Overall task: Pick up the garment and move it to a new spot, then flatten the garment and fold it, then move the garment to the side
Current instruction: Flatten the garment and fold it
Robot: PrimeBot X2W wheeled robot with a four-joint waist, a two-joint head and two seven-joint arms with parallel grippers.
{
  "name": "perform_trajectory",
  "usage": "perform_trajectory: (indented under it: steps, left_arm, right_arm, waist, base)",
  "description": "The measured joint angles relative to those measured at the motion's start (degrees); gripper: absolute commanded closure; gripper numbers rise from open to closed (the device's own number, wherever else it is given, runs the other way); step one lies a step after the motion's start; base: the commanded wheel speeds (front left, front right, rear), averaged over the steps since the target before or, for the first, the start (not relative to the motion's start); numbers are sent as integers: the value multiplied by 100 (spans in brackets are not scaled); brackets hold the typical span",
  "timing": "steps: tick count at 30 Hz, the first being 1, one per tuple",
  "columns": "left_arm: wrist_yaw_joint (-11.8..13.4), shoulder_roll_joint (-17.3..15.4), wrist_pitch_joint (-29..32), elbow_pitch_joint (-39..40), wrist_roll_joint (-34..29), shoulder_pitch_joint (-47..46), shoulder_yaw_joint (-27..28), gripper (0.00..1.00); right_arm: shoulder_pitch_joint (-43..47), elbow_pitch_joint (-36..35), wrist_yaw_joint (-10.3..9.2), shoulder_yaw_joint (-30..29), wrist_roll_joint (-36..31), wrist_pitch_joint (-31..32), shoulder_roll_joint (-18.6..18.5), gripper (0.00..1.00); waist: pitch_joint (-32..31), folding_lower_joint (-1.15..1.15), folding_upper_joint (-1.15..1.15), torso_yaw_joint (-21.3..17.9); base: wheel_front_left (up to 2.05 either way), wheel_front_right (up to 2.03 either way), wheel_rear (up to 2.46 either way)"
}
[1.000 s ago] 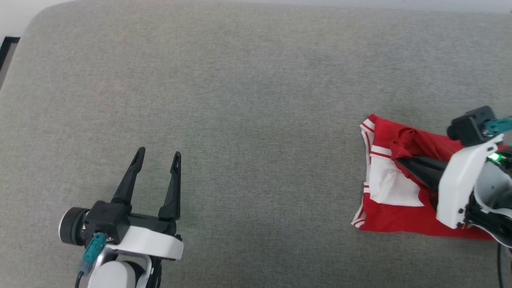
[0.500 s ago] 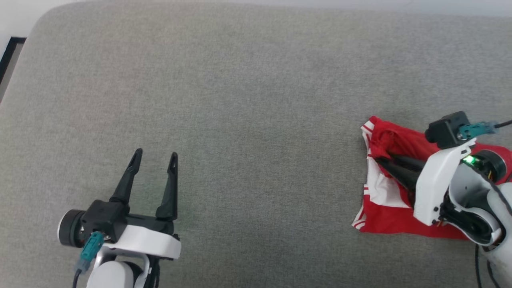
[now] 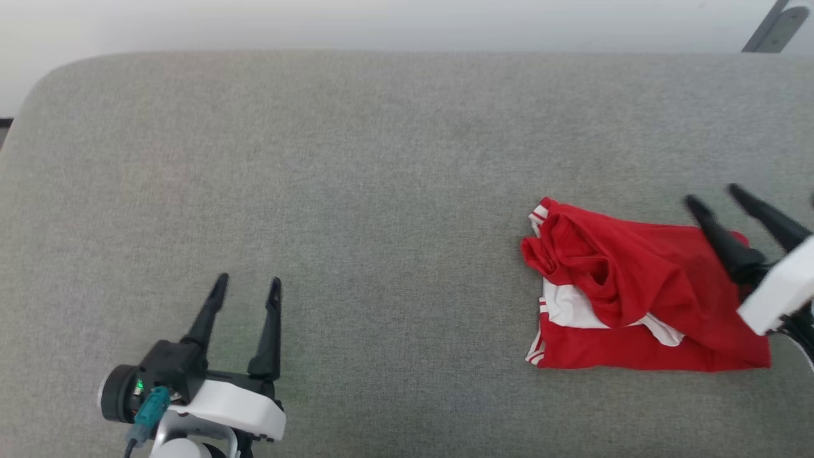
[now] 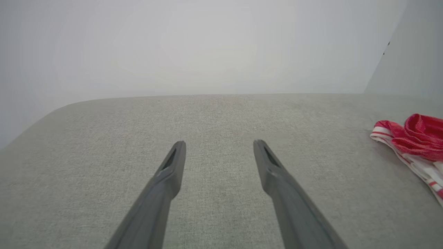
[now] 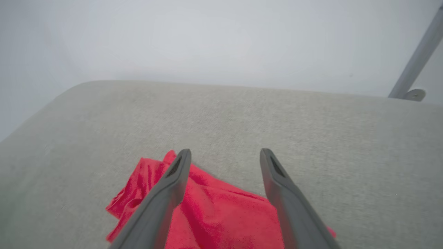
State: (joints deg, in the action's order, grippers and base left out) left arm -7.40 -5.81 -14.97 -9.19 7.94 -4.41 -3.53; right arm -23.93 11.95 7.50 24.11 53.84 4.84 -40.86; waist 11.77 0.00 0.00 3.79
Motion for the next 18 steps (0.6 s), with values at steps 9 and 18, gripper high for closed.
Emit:
perform_trajectory:
  steps: [9, 18]
  left_arm:
    - [0, 14, 0, -214, 94, 38, 2, 0]
    - [0, 7, 0, 70, 102, 586, 348, 0]
  right_arm:
    - [283, 1298, 0, -44, -743, -1879, 134, 0]
    - [1016, 801, 0, -926, -1659, -1981, 820, 0]
  waist:
    - [-340, 0, 0, -125]
    - [-782, 0, 0, -269]
  base:
    - [0, 0, 0]
    - [0, 0, 0]
